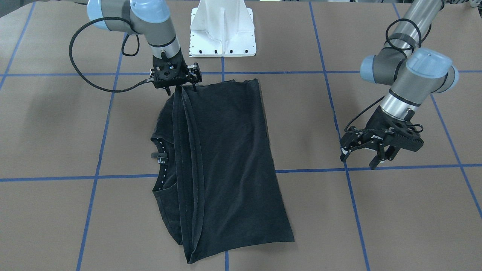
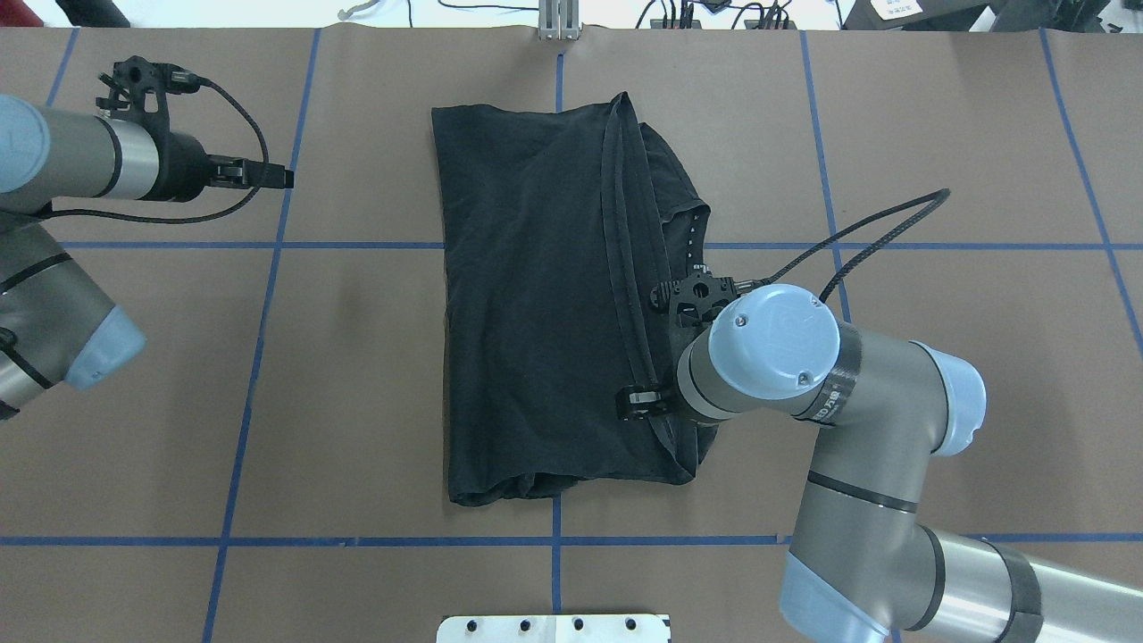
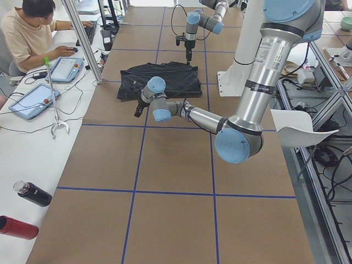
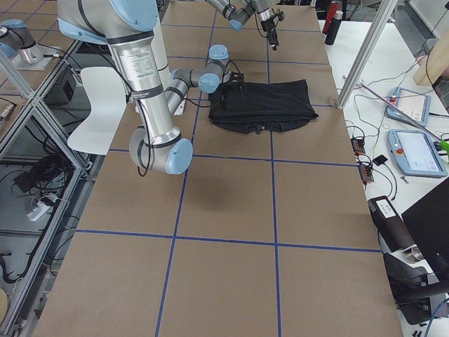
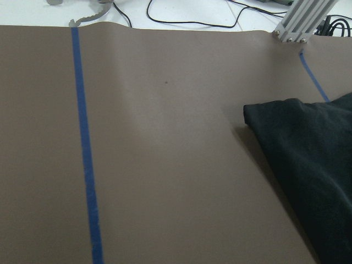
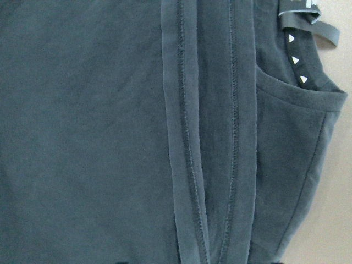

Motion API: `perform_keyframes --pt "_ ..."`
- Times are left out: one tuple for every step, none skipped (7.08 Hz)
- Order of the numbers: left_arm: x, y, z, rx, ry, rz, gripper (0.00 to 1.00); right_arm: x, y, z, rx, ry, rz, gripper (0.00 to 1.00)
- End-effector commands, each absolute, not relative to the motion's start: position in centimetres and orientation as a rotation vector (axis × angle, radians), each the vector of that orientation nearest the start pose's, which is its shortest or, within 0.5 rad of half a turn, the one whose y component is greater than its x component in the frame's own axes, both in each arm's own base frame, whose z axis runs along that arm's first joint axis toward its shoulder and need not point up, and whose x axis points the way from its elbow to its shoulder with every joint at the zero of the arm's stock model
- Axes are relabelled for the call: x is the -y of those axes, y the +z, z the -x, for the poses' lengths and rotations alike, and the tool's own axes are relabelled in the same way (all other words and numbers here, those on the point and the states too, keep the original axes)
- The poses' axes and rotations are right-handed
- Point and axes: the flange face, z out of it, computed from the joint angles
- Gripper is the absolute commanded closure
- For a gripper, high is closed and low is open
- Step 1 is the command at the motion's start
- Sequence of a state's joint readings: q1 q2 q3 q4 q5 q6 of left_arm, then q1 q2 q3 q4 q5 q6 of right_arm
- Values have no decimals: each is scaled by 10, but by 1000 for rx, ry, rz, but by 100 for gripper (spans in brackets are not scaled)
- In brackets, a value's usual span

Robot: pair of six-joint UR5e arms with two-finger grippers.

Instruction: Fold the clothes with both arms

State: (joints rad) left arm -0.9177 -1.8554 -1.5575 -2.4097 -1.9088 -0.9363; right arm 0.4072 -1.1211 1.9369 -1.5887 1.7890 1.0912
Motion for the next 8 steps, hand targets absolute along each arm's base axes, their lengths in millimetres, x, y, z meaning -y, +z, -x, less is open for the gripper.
perform_keyframes --pt "543 433 -280 -948 -83 -516 2 328 255 512 671 -431 -244 34" --pt "540 436 -279 -944 -86 -511 2 315 249 525 626 -489 -281 40" --pt "540 438 -279 -942 -86 -508 2 307 250 532 601 -537 -301 40" --pt "540 439 -279 -940 -88 -505 2 296 258 544 571 -563 -312 41" --pt "540 439 -279 -940 -90 -505 2 295 258 548 560 -566 -325 45" --pt "539 437 -279 -944 -88 -507 2 296 264 552 546 -568 -319 45" --pt "540 438 -279 -943 -88 -506 2 296 262 553 546 -582 -325 51" --pt "539 437 -279 -946 -95 -503 2 297 259 556 547 -584 -326 60"
